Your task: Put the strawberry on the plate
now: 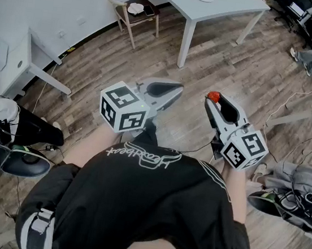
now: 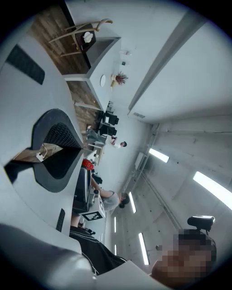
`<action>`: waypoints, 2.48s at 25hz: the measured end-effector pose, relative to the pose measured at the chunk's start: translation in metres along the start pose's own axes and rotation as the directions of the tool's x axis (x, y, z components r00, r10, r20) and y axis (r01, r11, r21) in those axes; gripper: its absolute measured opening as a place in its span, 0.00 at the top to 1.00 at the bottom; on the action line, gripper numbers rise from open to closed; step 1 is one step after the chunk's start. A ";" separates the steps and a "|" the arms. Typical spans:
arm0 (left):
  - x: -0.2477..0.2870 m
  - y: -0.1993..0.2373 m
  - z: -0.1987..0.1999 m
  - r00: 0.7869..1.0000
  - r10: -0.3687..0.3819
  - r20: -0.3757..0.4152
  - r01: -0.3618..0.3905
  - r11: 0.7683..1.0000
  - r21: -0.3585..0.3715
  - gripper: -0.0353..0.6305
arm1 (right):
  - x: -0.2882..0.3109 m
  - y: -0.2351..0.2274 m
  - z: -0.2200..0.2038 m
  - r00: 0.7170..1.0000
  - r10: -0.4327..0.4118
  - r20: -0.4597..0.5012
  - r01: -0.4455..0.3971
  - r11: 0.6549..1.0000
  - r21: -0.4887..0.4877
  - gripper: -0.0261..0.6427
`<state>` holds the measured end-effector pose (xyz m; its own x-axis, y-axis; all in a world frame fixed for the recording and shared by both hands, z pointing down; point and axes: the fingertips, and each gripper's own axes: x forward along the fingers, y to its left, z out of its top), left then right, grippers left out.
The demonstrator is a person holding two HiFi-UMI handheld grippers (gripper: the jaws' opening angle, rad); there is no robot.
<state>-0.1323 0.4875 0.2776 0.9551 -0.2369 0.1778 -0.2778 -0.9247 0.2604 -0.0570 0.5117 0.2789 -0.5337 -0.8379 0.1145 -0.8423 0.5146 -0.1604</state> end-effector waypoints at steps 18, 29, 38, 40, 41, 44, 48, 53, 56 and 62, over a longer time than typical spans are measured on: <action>0.019 -0.024 -0.005 1.000 -0.020 -0.022 0.020 1.000 0.016 0.94 | -0.024 -0.001 -0.005 1.000 0.021 -0.006 -0.021 1.000 -0.013 0.77; 0.035 0.005 -0.008 0.999 -0.032 -0.019 0.032 0.999 -0.017 0.94 | -0.005 -0.031 -0.012 1.000 -0.014 -0.005 0.014 1.000 0.026 0.77; 0.070 0.080 0.007 0.999 -0.041 -0.018 0.040 0.999 -0.022 0.94 | 0.057 -0.087 -0.006 0.999 -0.024 -0.021 0.025 0.999 0.033 0.77; 0.082 0.104 0.014 0.999 -0.042 -0.018 0.042 0.999 -0.032 0.94 | 0.077 -0.108 -0.003 0.999 -0.027 -0.021 0.028 0.999 0.040 0.77; 0.089 0.118 0.018 0.999 -0.043 -0.019 0.042 0.998 -0.037 0.94 | 0.088 -0.118 0.000 0.999 -0.029 -0.022 0.029 0.999 0.042 0.77; 0.106 0.165 0.032 0.999 -0.042 -0.021 0.041 0.998 -0.053 0.94 | 0.126 -0.151 0.009 0.999 -0.038 -0.025 0.039 0.998 0.050 0.77; 0.135 0.237 0.057 0.999 -0.048 -0.020 0.046 0.995 -0.094 0.94 | 0.181 -0.201 0.020 0.998 -0.052 -0.046 0.055 0.995 0.078 0.77; 0.175 0.326 0.101 0.998 -0.066 -0.023 0.064 0.994 -0.093 0.94 | 0.252 -0.265 0.049 0.996 -0.079 -0.048 0.083 0.994 0.078 0.77; 0.193 0.365 0.124 0.996 -0.083 -0.024 0.081 0.994 -0.074 0.94 | 0.284 -0.295 0.066 0.994 -0.103 -0.044 0.106 0.992 0.065 0.77; 0.216 0.416 0.142 0.995 -0.094 -0.020 0.092 0.993 -0.074 0.94 | 0.315 -0.331 0.085 0.989 -0.148 -0.029 0.149 0.988 0.047 0.77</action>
<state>-0.0270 0.0094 0.2895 0.9747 -0.1431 0.1720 -0.1956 -0.9180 0.3450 0.0601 0.0625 0.2843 -0.4053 -0.8991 0.1653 -0.9079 0.3747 -0.1877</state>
